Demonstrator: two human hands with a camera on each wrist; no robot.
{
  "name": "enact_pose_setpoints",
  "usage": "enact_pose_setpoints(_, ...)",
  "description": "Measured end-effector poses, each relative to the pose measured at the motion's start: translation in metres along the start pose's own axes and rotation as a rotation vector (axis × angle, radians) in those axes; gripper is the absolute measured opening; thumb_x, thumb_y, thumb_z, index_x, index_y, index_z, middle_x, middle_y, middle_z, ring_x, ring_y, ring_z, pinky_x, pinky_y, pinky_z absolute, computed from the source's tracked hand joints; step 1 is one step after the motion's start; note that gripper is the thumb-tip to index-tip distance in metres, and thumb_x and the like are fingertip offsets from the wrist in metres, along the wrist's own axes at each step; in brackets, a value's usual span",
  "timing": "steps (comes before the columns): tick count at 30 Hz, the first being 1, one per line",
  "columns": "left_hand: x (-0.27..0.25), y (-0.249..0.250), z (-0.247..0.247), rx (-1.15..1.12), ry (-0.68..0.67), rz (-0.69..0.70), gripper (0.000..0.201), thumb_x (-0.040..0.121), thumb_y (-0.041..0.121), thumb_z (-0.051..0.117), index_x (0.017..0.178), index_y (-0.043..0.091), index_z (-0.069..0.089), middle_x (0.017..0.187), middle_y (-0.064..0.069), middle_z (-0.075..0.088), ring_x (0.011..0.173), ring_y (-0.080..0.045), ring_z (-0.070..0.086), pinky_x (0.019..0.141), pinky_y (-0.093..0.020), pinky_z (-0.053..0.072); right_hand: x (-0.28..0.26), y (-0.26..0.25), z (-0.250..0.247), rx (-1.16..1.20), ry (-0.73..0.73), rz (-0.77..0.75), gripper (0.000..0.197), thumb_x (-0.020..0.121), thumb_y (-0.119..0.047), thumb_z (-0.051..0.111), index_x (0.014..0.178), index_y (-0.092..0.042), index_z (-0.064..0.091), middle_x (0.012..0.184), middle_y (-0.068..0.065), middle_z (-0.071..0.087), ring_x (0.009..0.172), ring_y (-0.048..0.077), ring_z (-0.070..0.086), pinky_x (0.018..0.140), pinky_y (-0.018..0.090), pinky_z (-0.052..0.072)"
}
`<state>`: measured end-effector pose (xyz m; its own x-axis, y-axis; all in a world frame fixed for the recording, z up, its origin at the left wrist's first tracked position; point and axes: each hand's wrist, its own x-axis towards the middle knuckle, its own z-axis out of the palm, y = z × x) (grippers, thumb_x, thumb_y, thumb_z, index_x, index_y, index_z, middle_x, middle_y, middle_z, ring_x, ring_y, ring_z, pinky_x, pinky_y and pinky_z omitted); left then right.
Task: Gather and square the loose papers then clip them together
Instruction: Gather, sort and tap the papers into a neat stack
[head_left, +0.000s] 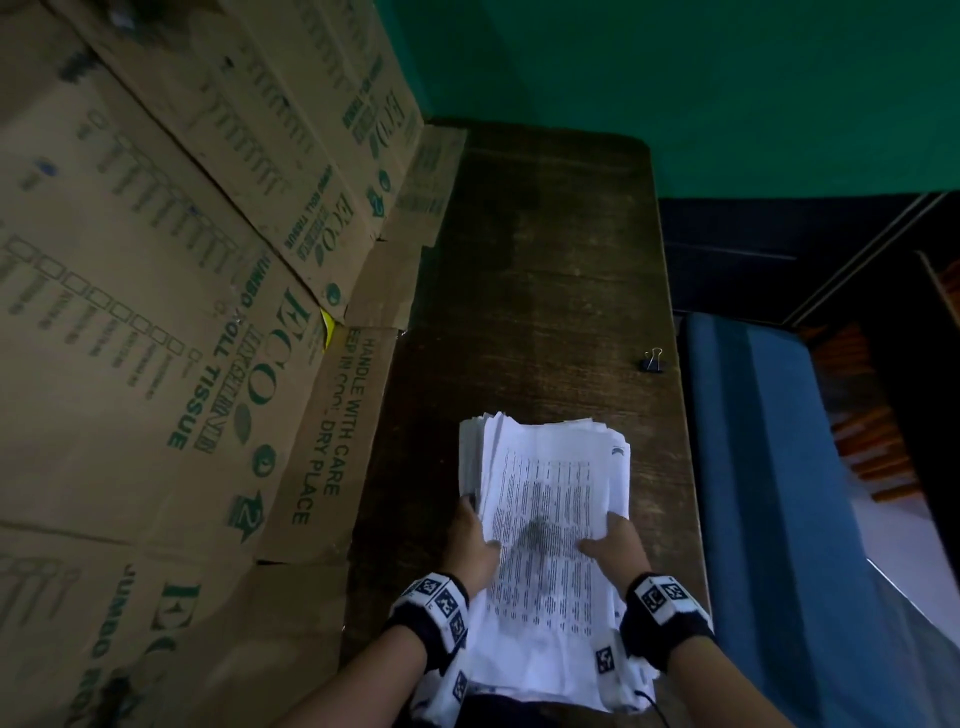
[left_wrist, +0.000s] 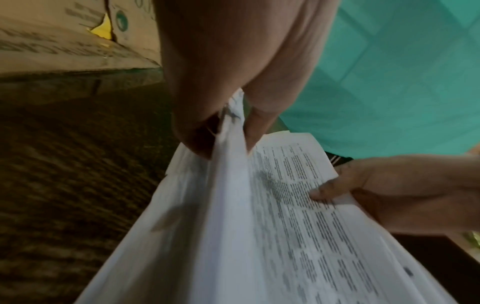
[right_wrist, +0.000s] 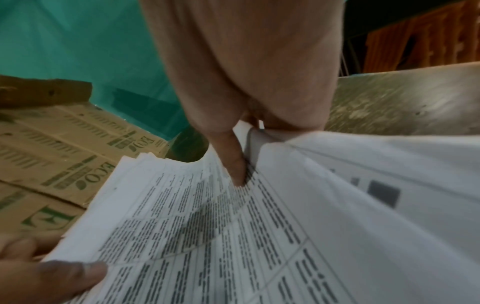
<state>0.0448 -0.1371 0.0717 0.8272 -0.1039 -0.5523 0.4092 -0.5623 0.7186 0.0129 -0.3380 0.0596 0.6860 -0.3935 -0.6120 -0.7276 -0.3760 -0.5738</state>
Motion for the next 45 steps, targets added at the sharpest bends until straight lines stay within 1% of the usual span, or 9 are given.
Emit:
enact_pose_setpoints(4,0.001,0.004,-0.011,-0.145,-0.137,0.014,0.058,0.083,-0.008,0.056,0.136,0.013,0.043,0.128,-0.007,0.058,0.115,-0.022,0.058,0.098,-0.033,0.049,0.0,0.007,-0.005,0.054,0.005,-0.049,0.037,0.074,-0.004,0.078,0.106,-0.002,0.06,0.111,0.022,0.066,0.092,0.029,0.065,0.087,0.049,0.054)
enact_pose_setpoints(9,-0.005,-0.001,-0.026,-0.397,-0.116,-0.024,0.057,0.082,-0.016,0.056,0.129,0.014,0.05,0.118,-0.007,0.065,0.11,-0.024,0.062,0.099,-0.044,0.049,-0.002,0.014,-0.033,0.207,0.191,0.043,0.112,0.052,-0.028,0.095,0.141,-0.013,0.029,0.146,0.023,0.033,0.137,0.04,0.031,0.109,0.058,0.031)
enact_pose_setpoints(16,-0.015,0.018,-0.033,-0.512,-0.06,0.063,0.05,0.078,-0.005,0.069,0.122,0.013,0.054,0.121,-0.009,0.065,0.113,-0.025,0.062,0.104,-0.05,0.044,-0.047,-0.017,-0.058,0.634,-0.086,-0.357,0.037,0.078,-0.018,0.078,0.111,-0.007,0.066,0.103,0.006,0.075,0.099,0.027,0.07,0.079,0.034,0.059)
enact_pose_setpoints(22,-0.037,0.086,-0.051,-0.528,0.15,0.41,0.037,0.081,-0.008,0.066,0.112,0.009,0.056,0.1,0.016,0.062,0.086,0.02,0.06,0.073,0.001,0.045,-0.075,-0.067,-0.087,0.787,0.238,-0.516,0.01,0.083,0.004,0.068,0.093,0.006,0.069,0.084,0.001,0.077,0.075,0.012,0.072,0.065,0.027,0.058)
enact_pose_setpoints(25,-0.039,0.096,-0.065,-0.545,0.145,0.544,0.041,0.077,-0.003,0.073,0.114,-0.004,0.055,0.108,-0.002,0.064,0.09,0.013,0.063,0.074,-0.008,0.051,-0.079,-0.073,-0.105,0.655,0.313,-0.609,0.009,0.081,0.004,0.07,0.09,0.006,0.068,0.072,-0.016,0.074,0.066,-0.004,0.065,0.061,0.016,0.052)
enact_pose_setpoints(27,-0.041,0.102,-0.073,-0.51,0.093,0.574,0.059,0.07,0.022,0.083,0.116,-0.001,0.053,0.11,-0.004,0.062,0.094,0.01,0.062,0.079,-0.015,0.051,-0.08,-0.074,-0.113,0.62,0.301,-0.649,0.027,0.08,0.014,0.065,0.105,0.004,0.063,0.086,-0.008,0.075,0.08,0.004,0.068,0.072,0.026,0.055)
enact_pose_setpoints(31,-0.039,0.11,-0.091,-0.572,0.009,0.695,0.063,0.065,0.008,0.081,0.117,0.014,0.047,0.114,-0.015,0.058,0.106,-0.02,0.061,0.087,-0.028,0.052,-0.077,-0.069,-0.125,0.749,0.23,-0.775,0.064,0.075,0.024,0.057,0.129,-0.008,0.046,0.112,0.012,0.066,0.099,0.023,0.064,0.085,0.03,0.054)
enact_pose_setpoints(39,-0.027,0.134,-0.082,-0.496,-0.084,0.591,0.032,0.081,-0.011,0.062,0.103,0.011,0.056,0.095,0.006,0.066,0.093,-0.012,0.065,0.081,-0.032,0.054,-0.065,-0.078,-0.117,0.728,0.241,-0.649,0.031,0.084,0.018,0.051,0.098,-0.007,0.063,0.094,0.009,0.067,0.085,0.011,0.066,0.079,0.034,0.052)
enact_pose_setpoints(45,-0.028,0.138,-0.065,-0.544,-0.076,0.468,0.023,0.081,-0.003,0.068,0.095,0.015,0.064,0.096,-0.004,0.07,0.09,-0.015,0.069,0.074,-0.026,0.056,-0.058,-0.082,-0.11,0.583,0.257,-0.63,0.023,0.092,0.009,0.049,0.107,-0.001,0.063,0.1,0.006,0.068,0.087,0.004,0.066,0.082,0.029,0.057)
